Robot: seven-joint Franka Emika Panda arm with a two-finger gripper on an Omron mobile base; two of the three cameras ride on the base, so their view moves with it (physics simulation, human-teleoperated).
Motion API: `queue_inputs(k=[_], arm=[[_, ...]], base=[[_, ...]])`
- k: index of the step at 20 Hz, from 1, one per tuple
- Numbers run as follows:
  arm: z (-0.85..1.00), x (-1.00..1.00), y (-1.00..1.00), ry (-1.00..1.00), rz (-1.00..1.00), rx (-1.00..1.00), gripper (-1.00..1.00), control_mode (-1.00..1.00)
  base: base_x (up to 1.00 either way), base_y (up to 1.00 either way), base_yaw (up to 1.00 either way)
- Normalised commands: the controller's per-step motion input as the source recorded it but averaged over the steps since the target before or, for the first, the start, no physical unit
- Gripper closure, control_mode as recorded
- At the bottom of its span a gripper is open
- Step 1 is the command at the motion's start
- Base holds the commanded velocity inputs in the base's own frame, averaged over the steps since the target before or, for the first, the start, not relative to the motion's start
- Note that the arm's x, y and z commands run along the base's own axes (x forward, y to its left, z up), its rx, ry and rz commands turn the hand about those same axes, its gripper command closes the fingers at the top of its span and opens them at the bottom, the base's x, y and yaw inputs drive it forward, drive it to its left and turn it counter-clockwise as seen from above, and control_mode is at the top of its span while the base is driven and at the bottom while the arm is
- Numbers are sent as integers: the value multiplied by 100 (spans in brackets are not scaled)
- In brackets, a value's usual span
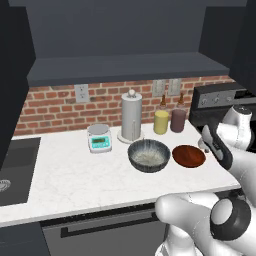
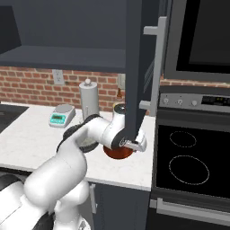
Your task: Pick up the bowls on the counter and stack them on top of one another in the open cabinet. Place the smaller bowl on top of the larger bowl.
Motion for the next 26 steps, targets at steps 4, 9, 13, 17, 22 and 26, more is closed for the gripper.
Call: queue_inputs(k=[4, 9, 13, 17, 22, 26], arm=[[-64, 52, -2, 0, -1, 12, -100, -100], [-33, 36, 9, 0, -4, 5, -100, -100], [-11, 10, 9, 1, -1, 0, -100, -100], [-30, 3, 0, 7, -1, 0, -100, -100], [-34, 1, 0, 5, -6, 4, -100, -100], [-10, 1, 0, 1, -3, 5, -100, -100]], base=[[0, 0, 0], [0, 0, 0], [0, 0, 0], [0, 0, 0], [0, 0, 0], [0, 0, 0]])
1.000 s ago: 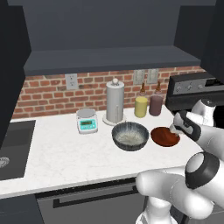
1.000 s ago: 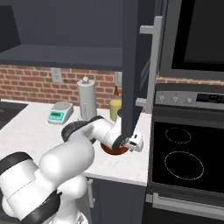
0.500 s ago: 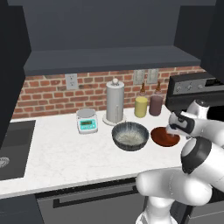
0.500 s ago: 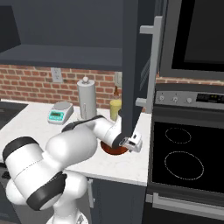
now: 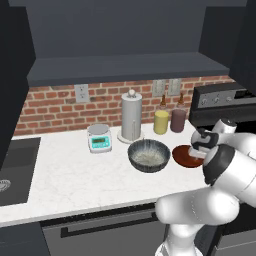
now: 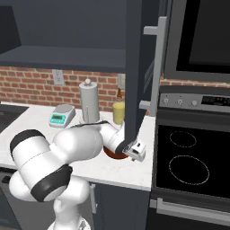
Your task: Pick up the bowls on the counter and stack them on top of one another in the open cabinet. Place the smaller bowl on top of the larger bowl.
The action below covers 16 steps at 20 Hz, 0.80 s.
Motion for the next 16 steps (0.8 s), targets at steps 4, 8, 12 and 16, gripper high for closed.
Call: queue_inputs(k=[4, 8, 12, 16], arm=[[-12, 1, 0, 0, -1, 2, -100, -100], [-15, 1, 3, 0, -1, 1, -100, -100], [-16, 7, 9, 0, -1, 0, -100, -100], [-8, 1, 10, 0, 0, 2, 100, -100]], base=[[0, 0, 0], [0, 0, 0], [0, 0, 0], [0, 0, 0]])
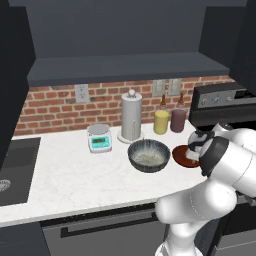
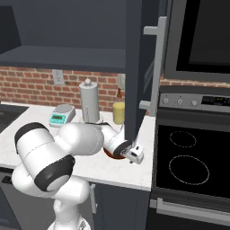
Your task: Pick up the bowls on the counter and stack them on top of one another in the open cabinet. Place the smaller bowl on top of the larger bowl.
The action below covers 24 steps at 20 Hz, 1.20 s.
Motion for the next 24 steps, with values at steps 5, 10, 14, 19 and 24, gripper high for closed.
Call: queue_inputs(k=[5, 10, 14, 19, 24], arm=[[-1, 0, 2, 0, 0, 1, 100, -100], [1, 0, 0, -1, 0, 0, 100, -100], [26, 0, 0, -9, 0, 0, 100, -100], [62, 0, 0, -12, -11, 0, 100, -100], [83, -7, 0, -6, -26, 0, 100, -100]], base=[[0, 0, 0], [0, 0, 0], [0, 0, 0], [0, 0, 0], [0, 0, 0]])
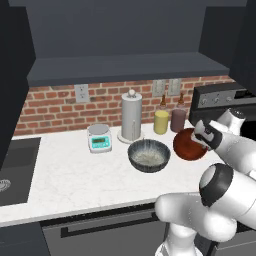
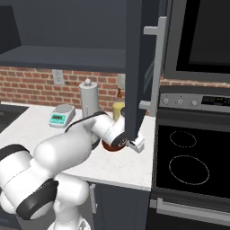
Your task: Pick up the bowls on the counter and stack them on top of one another in the open cabinet. Place the smaller bowl on top of the larger bowl.
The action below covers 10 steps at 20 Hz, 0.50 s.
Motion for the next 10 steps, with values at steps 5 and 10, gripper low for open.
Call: queue_inputs(k=[5, 10], arm=[[92, -2, 23, -6, -19, 0, 100, -100], [81, 0, 57, 0, -11, 3, 100, -100]], base=[[0, 0, 0], [0, 0, 0]])
